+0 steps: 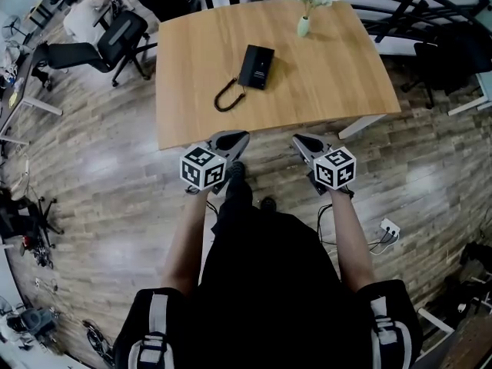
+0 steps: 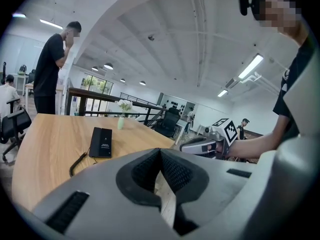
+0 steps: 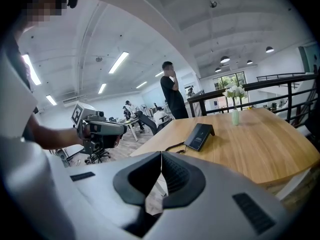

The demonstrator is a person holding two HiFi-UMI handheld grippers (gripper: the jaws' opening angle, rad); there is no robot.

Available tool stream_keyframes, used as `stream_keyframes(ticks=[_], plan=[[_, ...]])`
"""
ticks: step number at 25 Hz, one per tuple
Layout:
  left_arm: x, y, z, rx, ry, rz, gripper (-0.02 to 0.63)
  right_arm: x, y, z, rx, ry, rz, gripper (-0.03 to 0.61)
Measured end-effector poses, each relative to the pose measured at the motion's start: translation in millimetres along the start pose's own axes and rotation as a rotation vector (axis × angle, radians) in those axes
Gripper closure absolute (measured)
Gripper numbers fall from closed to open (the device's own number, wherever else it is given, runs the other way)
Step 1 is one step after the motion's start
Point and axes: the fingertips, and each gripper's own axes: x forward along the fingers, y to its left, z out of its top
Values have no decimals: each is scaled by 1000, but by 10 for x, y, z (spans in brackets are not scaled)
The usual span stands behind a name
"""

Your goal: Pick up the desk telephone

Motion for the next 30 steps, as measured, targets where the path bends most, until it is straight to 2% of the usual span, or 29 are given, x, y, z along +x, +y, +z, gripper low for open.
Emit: stream_keyframes(ticks=[14,22,30], plan=[[133,764,362,-15,1,-39,592,589,-210,358,37,-7,-42,555],[341,1141,544,-9,17,-92,592,920,-379,586,54,-12,-77,555],[491,1483,614,-24,34,-129,592,1156,-537,687,76,-4,-118,555]])
